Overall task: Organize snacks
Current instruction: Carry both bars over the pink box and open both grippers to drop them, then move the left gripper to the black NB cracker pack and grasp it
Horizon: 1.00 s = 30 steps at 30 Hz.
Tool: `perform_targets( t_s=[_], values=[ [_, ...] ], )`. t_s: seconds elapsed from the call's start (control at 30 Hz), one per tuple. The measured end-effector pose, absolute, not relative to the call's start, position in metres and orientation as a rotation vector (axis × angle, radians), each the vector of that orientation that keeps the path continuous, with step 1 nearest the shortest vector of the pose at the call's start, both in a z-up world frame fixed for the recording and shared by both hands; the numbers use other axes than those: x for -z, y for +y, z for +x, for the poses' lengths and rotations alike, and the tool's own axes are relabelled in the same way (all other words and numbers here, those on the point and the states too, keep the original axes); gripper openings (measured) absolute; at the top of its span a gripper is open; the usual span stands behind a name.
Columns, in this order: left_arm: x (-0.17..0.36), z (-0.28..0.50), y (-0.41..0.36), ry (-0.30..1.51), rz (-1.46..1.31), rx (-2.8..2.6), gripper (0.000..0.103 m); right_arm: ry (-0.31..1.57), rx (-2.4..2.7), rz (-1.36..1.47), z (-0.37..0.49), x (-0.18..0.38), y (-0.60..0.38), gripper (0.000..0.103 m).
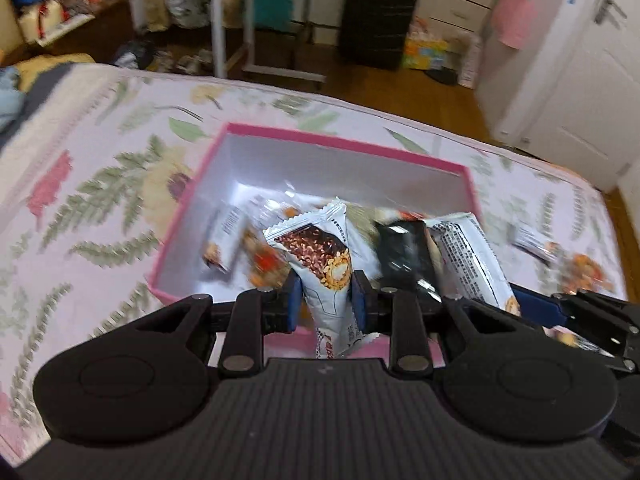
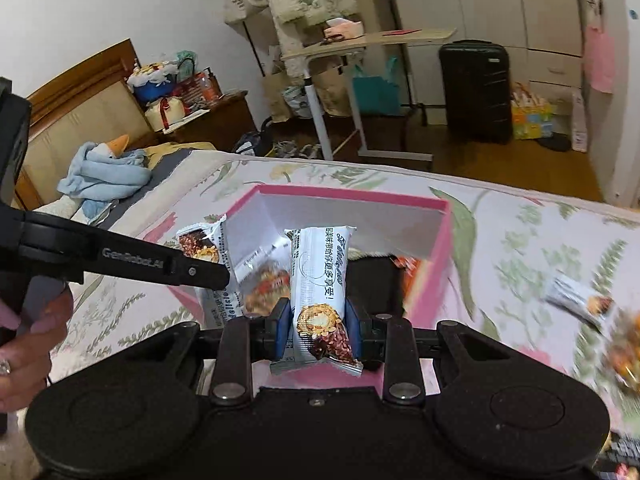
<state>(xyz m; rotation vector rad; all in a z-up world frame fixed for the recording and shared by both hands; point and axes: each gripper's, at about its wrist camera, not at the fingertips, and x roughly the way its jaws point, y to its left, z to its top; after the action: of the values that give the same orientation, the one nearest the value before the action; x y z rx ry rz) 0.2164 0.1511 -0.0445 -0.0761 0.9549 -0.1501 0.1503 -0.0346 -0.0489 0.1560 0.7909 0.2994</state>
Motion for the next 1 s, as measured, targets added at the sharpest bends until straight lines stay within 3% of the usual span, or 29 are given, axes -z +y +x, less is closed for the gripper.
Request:
perform_targets(
  t_s=[0.13,0.2,0.27,0.33,0.63,1.0],
  values=[
    [0.058,0.236,0.150,0.957,-0.075,0.106,0.026,0.811,-0.319,0.159,0.176,0.063,-0.023,0.034],
    [0.063,0.241,0.150,0.968,-0.094,0.089,0.031,0.817,-0.331,0.174,0.183,0.072,-0.020,0.036],
    [0.067,0.242,0.150,0.985,-0.105,0.090,0.041,0.827,-0.326,0.185,0.186,0.078,-0.020,0.047],
    [0.068,0.239,0.149,0.985,-0.106,0.109,0.041,0.833,-0.325,0.189,0.182,0.081,-0.020,0.061],
    [0.063,0.206,0.144,0.996,-0.100,0.198,0.050,0.780,-0.200,0.271,0.117,0.058,-0.075,0.063],
    [0.049,0.165,0.064,1.004,-0.010,0.534,0.050,0.788,0.085,0.291,0.029,0.055,-0.170,0.066]
  ],
)
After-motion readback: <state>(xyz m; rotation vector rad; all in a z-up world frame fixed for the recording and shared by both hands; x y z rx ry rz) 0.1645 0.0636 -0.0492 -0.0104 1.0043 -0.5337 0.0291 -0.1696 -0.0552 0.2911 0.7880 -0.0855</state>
